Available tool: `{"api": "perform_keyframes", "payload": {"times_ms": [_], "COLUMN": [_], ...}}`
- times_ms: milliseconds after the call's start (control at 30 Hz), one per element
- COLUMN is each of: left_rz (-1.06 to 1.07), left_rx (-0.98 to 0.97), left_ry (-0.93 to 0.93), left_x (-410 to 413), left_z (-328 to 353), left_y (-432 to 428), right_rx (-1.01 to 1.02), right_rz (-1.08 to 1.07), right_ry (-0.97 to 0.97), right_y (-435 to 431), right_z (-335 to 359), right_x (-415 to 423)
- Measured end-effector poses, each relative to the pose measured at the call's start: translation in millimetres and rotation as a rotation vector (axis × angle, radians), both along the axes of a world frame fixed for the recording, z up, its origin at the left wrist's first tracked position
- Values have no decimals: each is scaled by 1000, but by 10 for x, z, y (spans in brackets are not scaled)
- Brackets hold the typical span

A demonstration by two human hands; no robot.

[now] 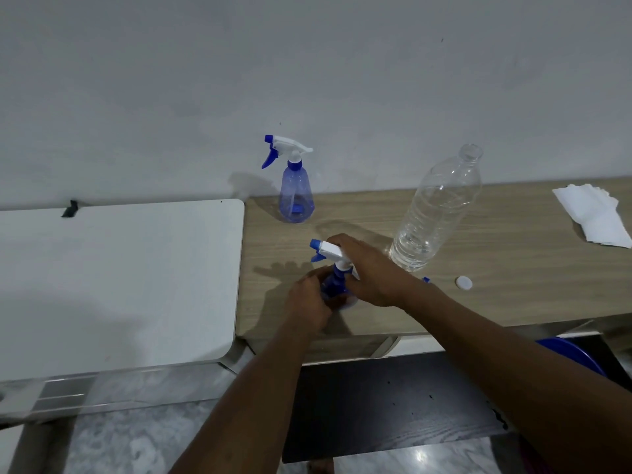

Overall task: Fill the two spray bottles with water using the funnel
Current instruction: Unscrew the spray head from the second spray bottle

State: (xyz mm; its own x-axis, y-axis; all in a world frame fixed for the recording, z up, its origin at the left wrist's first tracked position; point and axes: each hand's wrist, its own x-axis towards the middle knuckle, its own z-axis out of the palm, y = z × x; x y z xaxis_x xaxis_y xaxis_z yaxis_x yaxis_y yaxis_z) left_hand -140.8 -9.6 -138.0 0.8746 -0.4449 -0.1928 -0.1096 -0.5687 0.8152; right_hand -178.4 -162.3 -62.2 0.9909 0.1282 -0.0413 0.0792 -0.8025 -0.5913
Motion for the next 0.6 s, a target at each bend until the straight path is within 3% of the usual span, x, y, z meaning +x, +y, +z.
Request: {"api": "perform_keyframes", "payload": {"times_ms": [167,300,400,500,600], "left_rz": [3,1,11,24,18], "left_rx": [-43,49,7,-41,-30], "left_ry": [-27,-9,-4,27,44], "left_x": [-13,0,11,20,25], "left_z": [-30,-66,-62,-70,-64], "left_y": [7,-23,-13,-3,-9], "right_rx": [13,-1,106,148,279], "right_rz": [-49,-104,-178,-213,-158], "right_ry": [-80,-177,-215,-122,152], "right_y": [-34,17,31,-36,-106], "right_z": [-6,-12,94,341,623], "right_x": [4,6,-32,19,85]}}
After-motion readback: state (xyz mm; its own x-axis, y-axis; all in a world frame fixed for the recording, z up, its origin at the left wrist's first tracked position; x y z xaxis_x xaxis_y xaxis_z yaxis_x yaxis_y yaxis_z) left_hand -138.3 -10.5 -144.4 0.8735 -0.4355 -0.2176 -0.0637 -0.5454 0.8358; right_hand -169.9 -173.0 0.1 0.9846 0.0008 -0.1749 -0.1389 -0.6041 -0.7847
